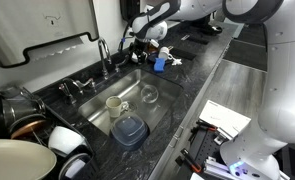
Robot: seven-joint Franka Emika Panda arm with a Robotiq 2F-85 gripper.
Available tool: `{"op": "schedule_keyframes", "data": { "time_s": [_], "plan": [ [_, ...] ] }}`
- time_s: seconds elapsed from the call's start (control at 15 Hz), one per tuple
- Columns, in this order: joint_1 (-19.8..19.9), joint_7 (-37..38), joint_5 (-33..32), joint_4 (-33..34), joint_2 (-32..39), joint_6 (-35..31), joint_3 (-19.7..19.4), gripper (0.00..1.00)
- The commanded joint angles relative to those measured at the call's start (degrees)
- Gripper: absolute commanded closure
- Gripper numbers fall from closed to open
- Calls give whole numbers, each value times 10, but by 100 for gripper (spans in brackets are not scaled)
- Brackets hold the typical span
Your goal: Open the tap on the right
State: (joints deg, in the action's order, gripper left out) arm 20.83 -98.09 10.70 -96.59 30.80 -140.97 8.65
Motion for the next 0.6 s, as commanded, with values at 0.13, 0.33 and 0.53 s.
{"op": "schedule_keyframes", "data": {
  "time_s": [0.13,0.33,0.53],
  "plan": [
    [-46,28,-34,8,-3,-88,-42,0],
    [-63,60,-67,29,18,-111,-59,0],
    [-64,81,-85,54,44,-102,-61,0]
  ]
}}
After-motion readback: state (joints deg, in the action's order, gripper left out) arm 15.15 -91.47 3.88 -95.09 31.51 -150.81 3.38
